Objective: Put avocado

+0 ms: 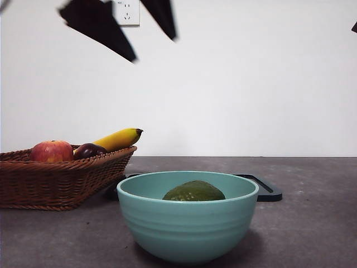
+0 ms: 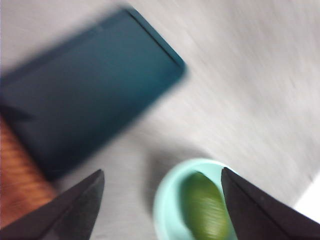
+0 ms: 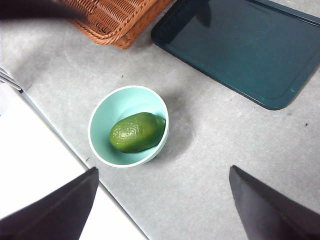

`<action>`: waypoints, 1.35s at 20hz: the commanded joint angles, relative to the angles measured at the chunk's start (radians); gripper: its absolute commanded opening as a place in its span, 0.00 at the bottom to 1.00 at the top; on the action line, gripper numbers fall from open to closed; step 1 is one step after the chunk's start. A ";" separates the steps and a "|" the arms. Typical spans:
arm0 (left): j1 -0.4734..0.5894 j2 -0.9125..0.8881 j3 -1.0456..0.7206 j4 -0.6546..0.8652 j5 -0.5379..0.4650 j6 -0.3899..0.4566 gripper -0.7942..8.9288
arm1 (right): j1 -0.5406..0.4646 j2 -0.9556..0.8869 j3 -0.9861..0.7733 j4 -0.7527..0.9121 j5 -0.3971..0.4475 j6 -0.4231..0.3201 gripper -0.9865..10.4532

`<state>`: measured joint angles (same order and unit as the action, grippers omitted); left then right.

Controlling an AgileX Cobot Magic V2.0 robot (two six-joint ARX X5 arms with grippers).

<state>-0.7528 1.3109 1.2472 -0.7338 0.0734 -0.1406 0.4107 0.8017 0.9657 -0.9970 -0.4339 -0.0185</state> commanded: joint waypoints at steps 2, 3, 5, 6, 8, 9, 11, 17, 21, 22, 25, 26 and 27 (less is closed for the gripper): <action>0.114 -0.060 0.016 -0.044 0.017 0.006 0.47 | 0.005 0.023 0.016 0.013 0.000 0.011 0.45; 0.151 -0.080 0.014 -0.068 0.042 0.019 0.47 | 0.005 0.030 0.016 0.016 0.000 0.011 0.45; 0.218 -0.121 -0.003 -0.090 0.108 0.029 0.47 | 0.005 0.048 0.016 0.022 0.000 0.011 0.45; 0.245 -0.147 -0.023 -0.089 0.142 0.035 0.46 | 0.005 0.061 0.016 0.027 0.000 0.011 0.45; 0.277 -0.198 -0.087 -0.088 0.200 0.048 0.46 | 0.005 0.091 0.016 0.035 0.000 0.011 0.45; 0.286 -0.223 -0.129 -0.086 0.230 0.055 0.47 | 0.005 0.109 0.016 0.040 -0.002 0.011 0.45; 0.294 -0.267 -0.216 -0.090 0.317 0.077 0.46 | 0.006 0.153 0.016 0.060 -0.011 0.012 0.45; 0.275 -0.325 -0.340 -0.176 0.556 0.159 0.46 | 0.036 0.303 0.016 0.110 -0.012 0.015 0.45; 0.275 -0.325 -0.340 -0.186 0.556 0.164 0.46 | 0.106 0.415 0.016 0.173 -0.010 0.019 0.41; 0.275 -0.325 -0.340 -0.186 0.556 0.164 0.46 | 0.123 0.449 0.016 0.198 -0.010 0.019 0.39; 0.275 -0.325 -0.340 -0.186 0.556 0.164 0.46 | 0.165 0.534 0.016 0.262 0.026 0.034 0.39; 0.275 -0.325 -0.340 -0.186 0.556 0.164 0.46 | 0.179 0.564 0.016 0.278 0.046 0.034 0.39; 0.275 -0.325 -0.340 -0.186 0.556 0.164 0.46 | 0.189 0.587 0.016 0.290 0.054 0.034 0.39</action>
<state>-0.4725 0.9798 0.9016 -0.9237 0.6258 0.0101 0.5930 1.3804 0.9661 -0.7101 -0.3824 0.0055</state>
